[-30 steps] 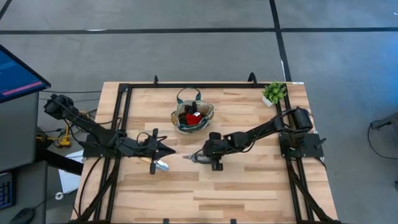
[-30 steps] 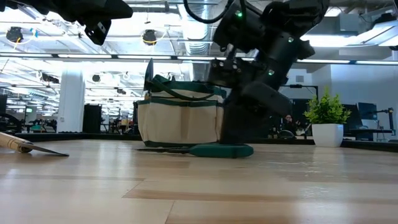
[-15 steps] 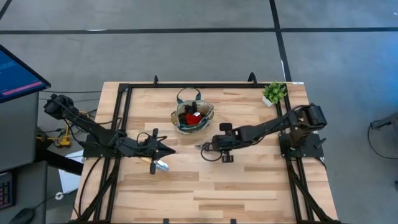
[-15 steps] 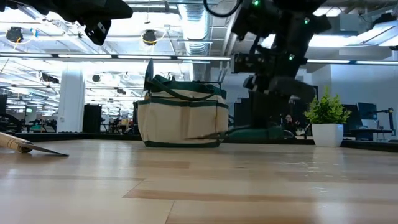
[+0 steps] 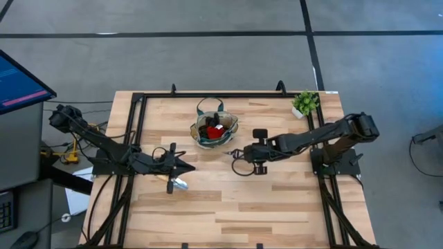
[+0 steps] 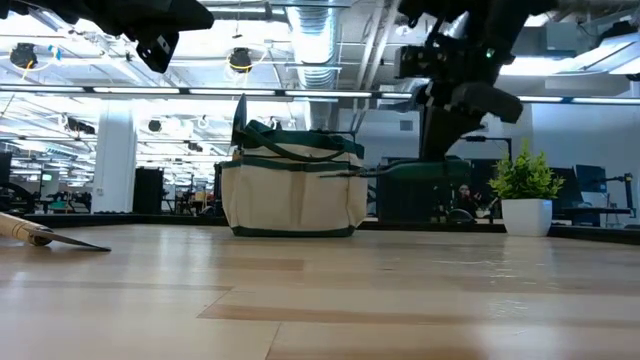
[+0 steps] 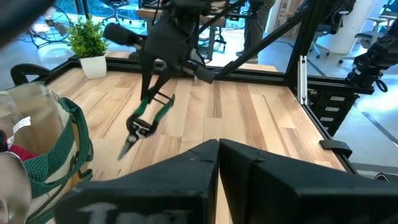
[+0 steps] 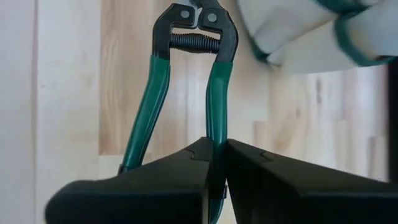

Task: Pick & Place Garden tools in Gardening bag
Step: Put the green shear scissors into the brown gardening bag

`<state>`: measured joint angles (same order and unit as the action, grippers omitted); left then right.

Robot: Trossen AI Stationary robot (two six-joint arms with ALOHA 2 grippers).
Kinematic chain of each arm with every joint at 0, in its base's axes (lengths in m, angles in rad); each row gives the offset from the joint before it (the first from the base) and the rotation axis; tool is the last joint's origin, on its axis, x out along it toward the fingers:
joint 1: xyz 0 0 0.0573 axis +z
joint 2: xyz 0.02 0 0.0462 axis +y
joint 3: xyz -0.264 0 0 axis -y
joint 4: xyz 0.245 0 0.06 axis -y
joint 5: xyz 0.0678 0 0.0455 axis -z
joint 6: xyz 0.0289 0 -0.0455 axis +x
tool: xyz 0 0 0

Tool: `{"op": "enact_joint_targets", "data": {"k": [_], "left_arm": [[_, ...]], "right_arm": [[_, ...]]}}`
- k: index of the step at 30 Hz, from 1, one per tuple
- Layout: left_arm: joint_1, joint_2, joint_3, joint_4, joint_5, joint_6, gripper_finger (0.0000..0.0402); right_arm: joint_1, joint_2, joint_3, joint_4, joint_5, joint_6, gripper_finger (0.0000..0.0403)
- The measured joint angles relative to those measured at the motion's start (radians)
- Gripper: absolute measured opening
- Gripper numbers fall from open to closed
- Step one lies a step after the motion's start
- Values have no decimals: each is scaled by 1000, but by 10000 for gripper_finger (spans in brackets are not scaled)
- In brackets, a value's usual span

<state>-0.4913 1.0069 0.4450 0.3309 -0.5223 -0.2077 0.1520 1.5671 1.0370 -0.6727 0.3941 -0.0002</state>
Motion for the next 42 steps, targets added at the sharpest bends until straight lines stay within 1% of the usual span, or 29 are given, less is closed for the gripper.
{"op": "enact_joint_targets", "data": {"k": [4, 6, 11, 16, 19, 23, 25, 28, 32, 35, 38, 42], "left_arm": [[24, 40, 0, 18, -8, -5, 4], [55, 74, 0, 59, -13, -23, 8], [168, 176, 1, 154, -19, -175, 36], [252, 269, 1, 169, -11, -334, 78], [284, 323, 1, 207, 57, -444, 102], [305, 388, 1, 359, 179, -509, 133], [308, 411, 1, 434, 217, -516, 148], [308, 422, 1, 500, 228, -516, 170], [308, 417, 1, 503, 228, -537, 194], [308, 417, 1, 503, 228, -585, 208], [305, 417, 1, 508, 234, -616, 218], [281, 417, 32, 520, 243, -630, 223]], "right_arm": [[14, -24, 0, 0, 47, -33, 13], [25, -30, 0, 1, 74, -58, 13], [61, -31, 1, 6, 185, -92, 13], [104, -31, 2, 7, 307, -137, 13], [126, -31, 2, 9, 358, -160, 13], [160, -31, 2, 12, 401, -168, 13], [182, -31, 2, 14, 412, -168, 13], [219, -44, 2, 17, 417, -168, 13], [276, -62, 2, 33, 419, -168, 13], [316, -75, 4, 98, 419, -202, 13], [344, -78, 3, 165, 419, -258, 13], [356, -78, 3, 202, 416, -296, 13]]}}
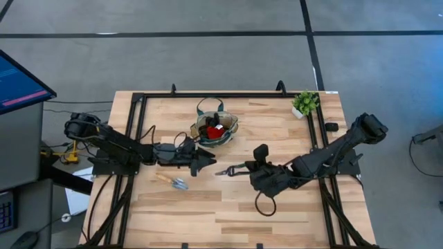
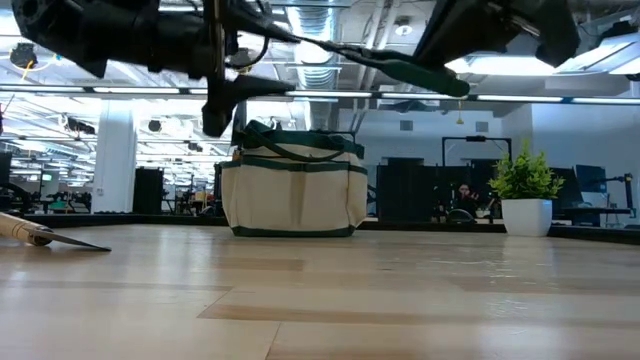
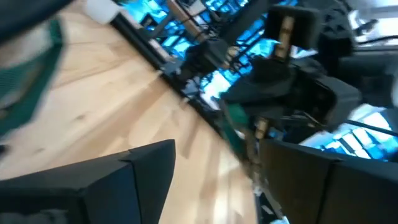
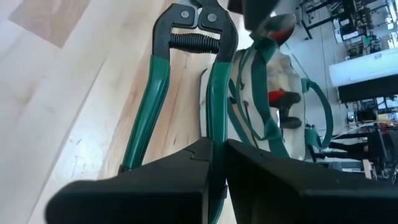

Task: Pick & Place Garden tools in Gardening bag
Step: Put the green shear scissors into the brown gardening bag

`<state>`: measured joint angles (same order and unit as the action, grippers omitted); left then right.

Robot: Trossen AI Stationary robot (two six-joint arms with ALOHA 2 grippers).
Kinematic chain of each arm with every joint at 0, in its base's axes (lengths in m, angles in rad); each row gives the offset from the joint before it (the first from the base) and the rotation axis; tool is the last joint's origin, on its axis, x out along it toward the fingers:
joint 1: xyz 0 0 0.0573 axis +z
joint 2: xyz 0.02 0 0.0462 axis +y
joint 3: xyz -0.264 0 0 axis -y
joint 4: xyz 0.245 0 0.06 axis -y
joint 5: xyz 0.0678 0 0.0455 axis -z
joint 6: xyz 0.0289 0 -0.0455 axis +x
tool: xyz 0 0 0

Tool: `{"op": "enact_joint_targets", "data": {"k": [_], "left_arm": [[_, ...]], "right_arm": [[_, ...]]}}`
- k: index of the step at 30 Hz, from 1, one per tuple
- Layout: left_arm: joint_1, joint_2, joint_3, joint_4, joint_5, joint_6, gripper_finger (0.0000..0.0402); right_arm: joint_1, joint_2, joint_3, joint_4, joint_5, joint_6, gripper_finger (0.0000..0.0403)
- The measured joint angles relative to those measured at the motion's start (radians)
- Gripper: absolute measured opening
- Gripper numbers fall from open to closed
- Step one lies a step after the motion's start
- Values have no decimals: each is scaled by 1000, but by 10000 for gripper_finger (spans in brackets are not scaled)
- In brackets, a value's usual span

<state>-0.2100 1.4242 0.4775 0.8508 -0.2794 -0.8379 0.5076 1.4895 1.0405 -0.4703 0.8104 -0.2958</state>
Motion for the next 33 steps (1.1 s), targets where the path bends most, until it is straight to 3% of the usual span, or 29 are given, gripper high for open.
{"op": "enact_joint_targets", "data": {"k": [9, 15, 23, 27, 33], "left_arm": [[-53, 21, 55, -3, -1, 27, 218], [-51, 154, 112, -4, -7, -8, 218], [-19, 245, 223, 9, 129, -5, 218], [-18, 248, 224, -5, 149, -8, 216], [-20, 248, 224, -40, 156, -6, 176]], "right_arm": [[0, 0, 0, 4, 0, -3, 13], [0, 1, -1, 2, -8, -6, 13], [0, 2, -1, 10, -24, -2, 13], [0, 2, -1, 8, -24, 0, 13], [-12, 2, -1, 7, -24, -1, 13]]}}
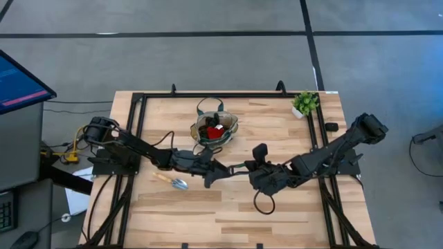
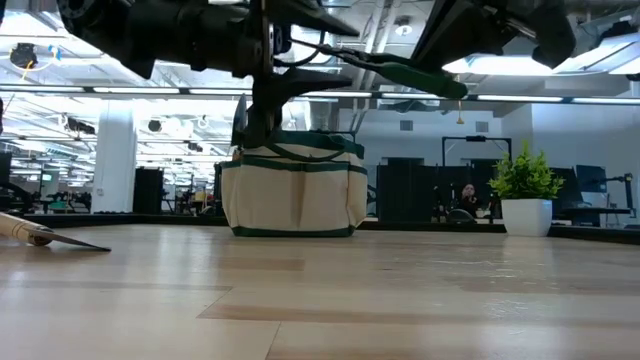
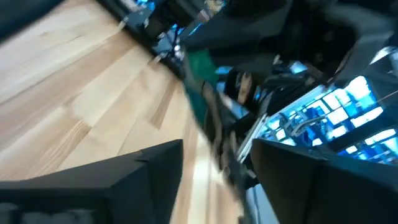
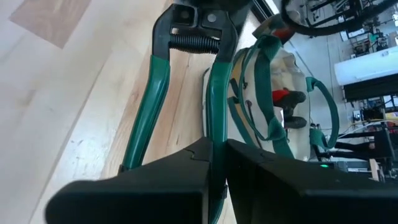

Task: Pick & Place Garden tools in Gardening bag
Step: Put the green shear scissors into the brown gardening bag

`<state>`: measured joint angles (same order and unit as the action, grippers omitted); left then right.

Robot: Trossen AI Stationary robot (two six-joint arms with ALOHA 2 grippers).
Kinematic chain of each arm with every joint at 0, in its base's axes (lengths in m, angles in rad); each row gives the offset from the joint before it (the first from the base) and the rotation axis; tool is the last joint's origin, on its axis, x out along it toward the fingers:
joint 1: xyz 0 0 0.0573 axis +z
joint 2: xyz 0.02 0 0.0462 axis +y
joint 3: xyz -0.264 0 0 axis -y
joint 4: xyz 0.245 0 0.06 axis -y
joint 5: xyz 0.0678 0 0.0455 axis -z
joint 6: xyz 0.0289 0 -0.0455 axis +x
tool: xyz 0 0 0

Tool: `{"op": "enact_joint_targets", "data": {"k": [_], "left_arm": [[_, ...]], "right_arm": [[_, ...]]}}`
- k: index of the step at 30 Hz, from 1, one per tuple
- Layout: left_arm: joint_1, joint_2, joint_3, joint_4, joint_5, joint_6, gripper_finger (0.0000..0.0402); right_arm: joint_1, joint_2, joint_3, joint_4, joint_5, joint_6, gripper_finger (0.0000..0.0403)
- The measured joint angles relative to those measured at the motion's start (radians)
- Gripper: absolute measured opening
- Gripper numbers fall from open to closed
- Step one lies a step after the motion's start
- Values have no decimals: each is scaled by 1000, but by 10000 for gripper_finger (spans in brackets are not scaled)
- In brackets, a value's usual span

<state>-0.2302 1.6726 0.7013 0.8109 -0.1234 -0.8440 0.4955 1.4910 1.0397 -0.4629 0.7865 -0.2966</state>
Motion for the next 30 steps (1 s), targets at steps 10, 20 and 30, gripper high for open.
{"op": "enact_joint_targets", "data": {"k": [10, 20, 30], "left_arm": [[0, 0, 0, -8, -1, 35, 61], [0, 0, -2, -17, -13, 102, 16], [0, 0, -2, -15, -30, 222, 10]], "right_arm": [[-13, 0, 0, 0, -1, 1, 13], [-13, -2, 0, -3, -20, 2, 13], [-13, -2, 1, -4, -22, -2, 16]]}}
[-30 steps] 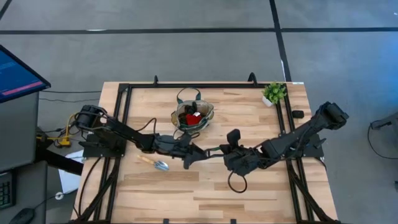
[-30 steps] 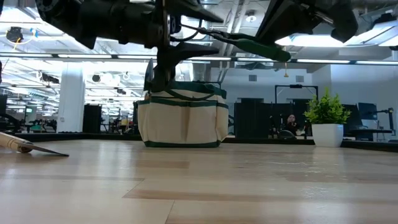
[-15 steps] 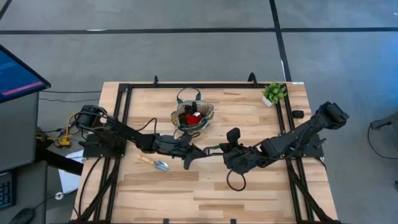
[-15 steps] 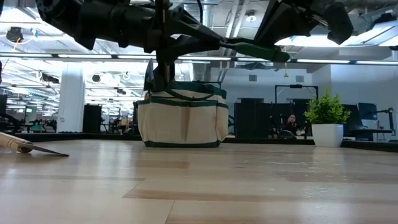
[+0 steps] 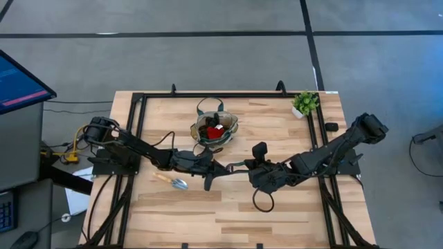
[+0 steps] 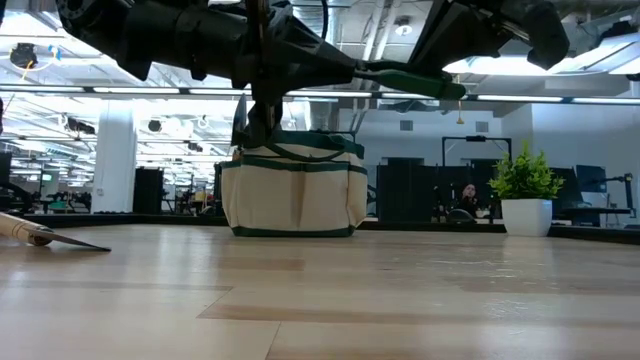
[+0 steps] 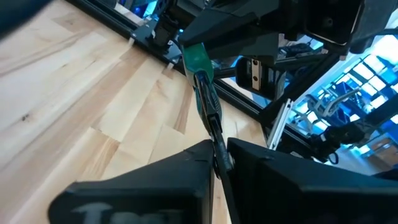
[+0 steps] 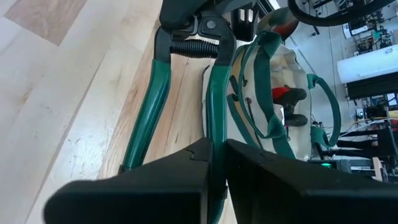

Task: Pick & Place Garden tools in Gardening bag
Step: Put the green shear scissors into the brown gardening bag

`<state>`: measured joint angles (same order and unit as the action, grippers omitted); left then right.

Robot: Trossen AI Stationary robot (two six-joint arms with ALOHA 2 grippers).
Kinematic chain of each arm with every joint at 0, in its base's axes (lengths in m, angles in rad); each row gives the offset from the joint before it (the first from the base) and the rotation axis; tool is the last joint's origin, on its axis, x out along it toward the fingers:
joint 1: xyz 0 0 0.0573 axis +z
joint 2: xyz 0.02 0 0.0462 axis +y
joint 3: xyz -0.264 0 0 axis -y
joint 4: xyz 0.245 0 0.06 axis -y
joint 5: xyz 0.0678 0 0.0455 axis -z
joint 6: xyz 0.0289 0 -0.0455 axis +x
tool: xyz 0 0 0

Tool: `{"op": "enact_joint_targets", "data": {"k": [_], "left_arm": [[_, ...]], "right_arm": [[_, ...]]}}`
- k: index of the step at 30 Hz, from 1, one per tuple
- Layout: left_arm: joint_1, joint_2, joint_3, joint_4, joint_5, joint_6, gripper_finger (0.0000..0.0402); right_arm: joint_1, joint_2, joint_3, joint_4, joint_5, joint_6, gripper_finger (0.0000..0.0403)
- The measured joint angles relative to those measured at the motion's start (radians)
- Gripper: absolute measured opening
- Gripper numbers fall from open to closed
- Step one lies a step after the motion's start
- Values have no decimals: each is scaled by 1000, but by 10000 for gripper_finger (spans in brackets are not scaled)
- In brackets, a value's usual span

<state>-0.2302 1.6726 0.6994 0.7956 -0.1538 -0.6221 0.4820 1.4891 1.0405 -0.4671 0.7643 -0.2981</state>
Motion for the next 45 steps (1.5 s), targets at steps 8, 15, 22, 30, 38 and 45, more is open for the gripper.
{"op": "enact_joint_targets", "data": {"k": [8, 15, 22, 30, 38, 45], "left_arm": [[1, 0, 0, 2, -5, 35, 8], [2, -3, 1, 16, -6, 50, 7], [2, -3, 2, 8, 4, 70, 7], [2, -3, 2, -3, 1, 82, 6], [2, -3, 2, 0, -34, 148, 6], [3, -2, 1, 48, -85, 291, 6]], "right_arm": [[0, 0, 0, 1, 30, -3, 39], [9, 1, 1, 83, 99, -113, 84], [34, 2, 95, -6, 113, -122, 137], [124, 1, 256, -288, 160, 22, 143], [210, -29, 290, -595, 103, 458, 98], [263, -160, 109, -549, 105, 714, 38]]}}
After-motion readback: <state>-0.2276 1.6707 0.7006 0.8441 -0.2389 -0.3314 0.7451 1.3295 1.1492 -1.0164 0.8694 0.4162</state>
